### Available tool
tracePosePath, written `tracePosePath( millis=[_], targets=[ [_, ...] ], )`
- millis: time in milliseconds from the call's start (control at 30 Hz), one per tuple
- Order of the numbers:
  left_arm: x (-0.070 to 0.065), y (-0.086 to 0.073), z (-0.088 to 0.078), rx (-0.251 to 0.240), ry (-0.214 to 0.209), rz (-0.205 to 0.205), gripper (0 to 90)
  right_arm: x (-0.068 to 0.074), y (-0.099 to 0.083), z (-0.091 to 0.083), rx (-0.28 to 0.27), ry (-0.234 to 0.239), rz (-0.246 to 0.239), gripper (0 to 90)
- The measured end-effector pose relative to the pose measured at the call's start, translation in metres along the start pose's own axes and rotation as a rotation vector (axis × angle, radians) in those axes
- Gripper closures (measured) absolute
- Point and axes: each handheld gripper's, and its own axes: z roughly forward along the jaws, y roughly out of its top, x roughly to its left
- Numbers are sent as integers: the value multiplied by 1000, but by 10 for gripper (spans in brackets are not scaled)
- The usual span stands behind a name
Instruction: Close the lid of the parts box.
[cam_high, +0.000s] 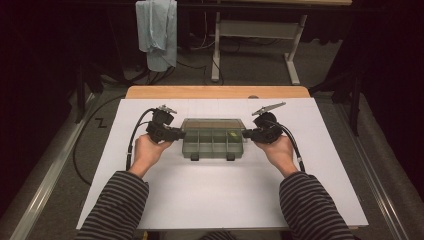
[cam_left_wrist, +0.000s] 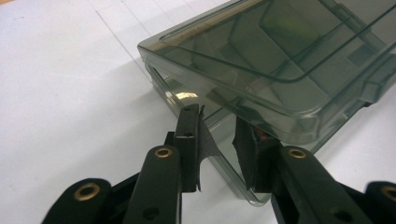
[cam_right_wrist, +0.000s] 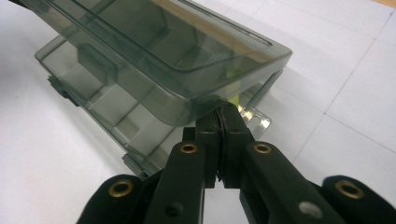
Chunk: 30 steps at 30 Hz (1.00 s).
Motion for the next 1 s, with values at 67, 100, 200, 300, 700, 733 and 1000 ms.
tracePosePath(
  millis=[67,100,200,300,700,733,1000],
  targets=[
    [0,-1,-1,2,-2,6,707,2,0,-1,-4,4,-7,900],
    [-1,-1,-1,-4,-4,1,707,3,-1,-1,-5,7,-10,900],
    [-3,-1,-3,-10,-10,5,707,6,-2,-1,-8,13,-15,899],
    [-5,-3,-3,-8,-13,13,707,7,-3,-2,-13,17,-23,897],
    [-9,-13,-7,-10,-20,20,704,9,-12,-9,-25,22,-31,890],
    [-9,-14,-7,-10,-19,21,704,8,-12,-9,-27,24,-31,890],
    [-5,-20,-7,-6,-13,15,701,10,-17,-8,-26,24,-34,891]
  ],
)
